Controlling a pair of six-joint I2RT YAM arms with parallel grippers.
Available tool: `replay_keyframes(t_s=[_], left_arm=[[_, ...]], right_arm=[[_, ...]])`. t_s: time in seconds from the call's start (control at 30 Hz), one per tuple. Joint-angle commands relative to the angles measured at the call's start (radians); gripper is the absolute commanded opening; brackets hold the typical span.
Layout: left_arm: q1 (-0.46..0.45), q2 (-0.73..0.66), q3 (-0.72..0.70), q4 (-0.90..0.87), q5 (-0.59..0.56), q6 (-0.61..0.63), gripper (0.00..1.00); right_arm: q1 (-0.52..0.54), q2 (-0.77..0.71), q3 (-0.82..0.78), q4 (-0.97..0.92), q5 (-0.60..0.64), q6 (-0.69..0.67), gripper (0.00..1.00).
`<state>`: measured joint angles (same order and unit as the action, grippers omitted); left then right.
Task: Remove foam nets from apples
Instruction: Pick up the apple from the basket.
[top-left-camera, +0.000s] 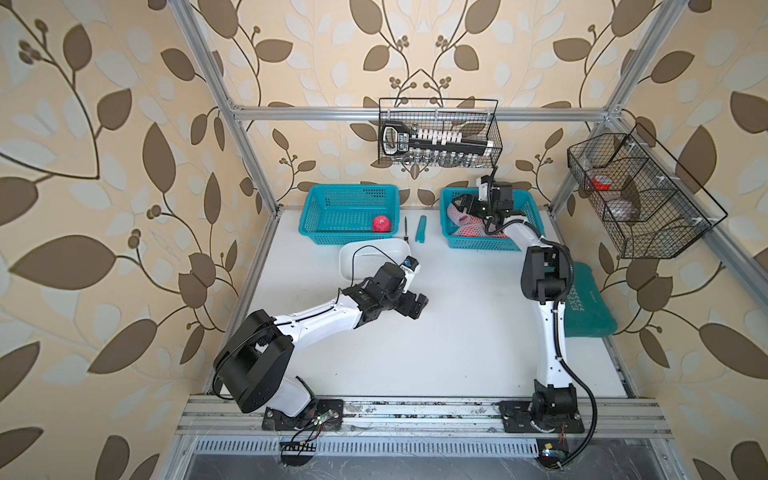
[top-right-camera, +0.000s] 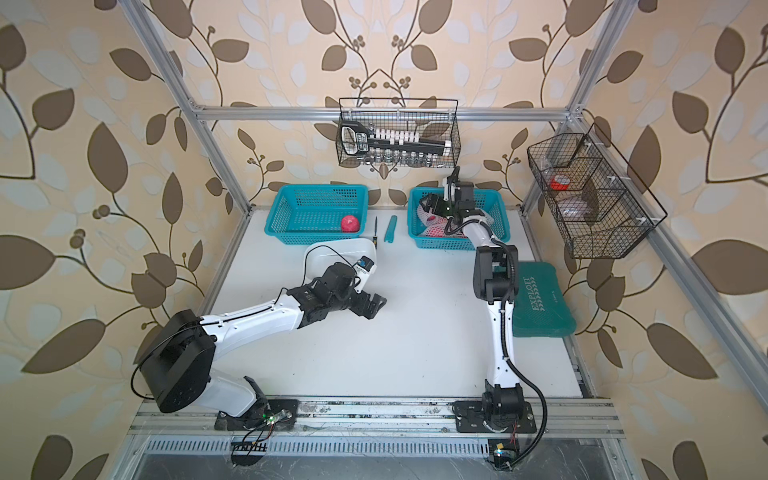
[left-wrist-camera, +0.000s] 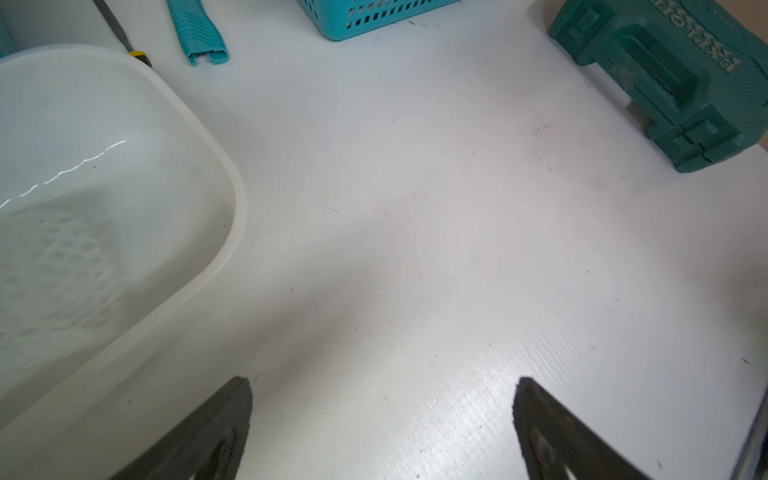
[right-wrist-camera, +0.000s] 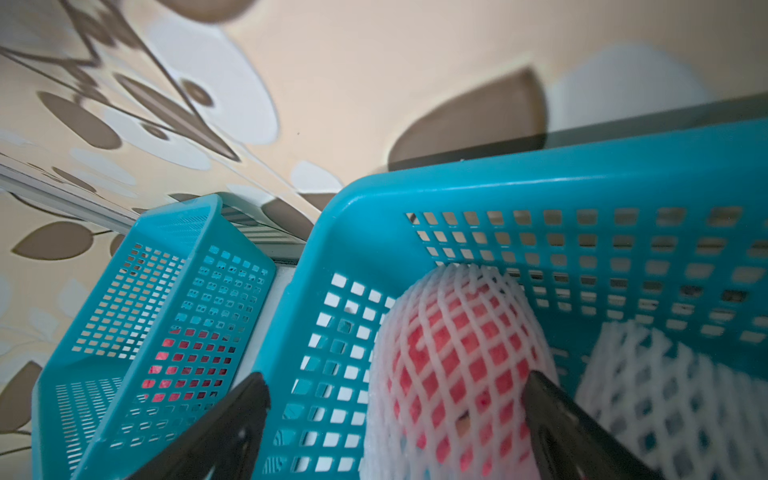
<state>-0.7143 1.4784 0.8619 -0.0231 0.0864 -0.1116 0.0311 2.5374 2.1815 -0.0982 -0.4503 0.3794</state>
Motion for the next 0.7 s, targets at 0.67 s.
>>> replay_keyframes(t_s=[0.67], left_arm=[[-0.006, 0.024, 0.027, 0.019, 0.020, -0.002, 0.99]], right_arm=[[0.089, 0.110, 0.162, -0.256, 0.352, -0.197, 0.92]])
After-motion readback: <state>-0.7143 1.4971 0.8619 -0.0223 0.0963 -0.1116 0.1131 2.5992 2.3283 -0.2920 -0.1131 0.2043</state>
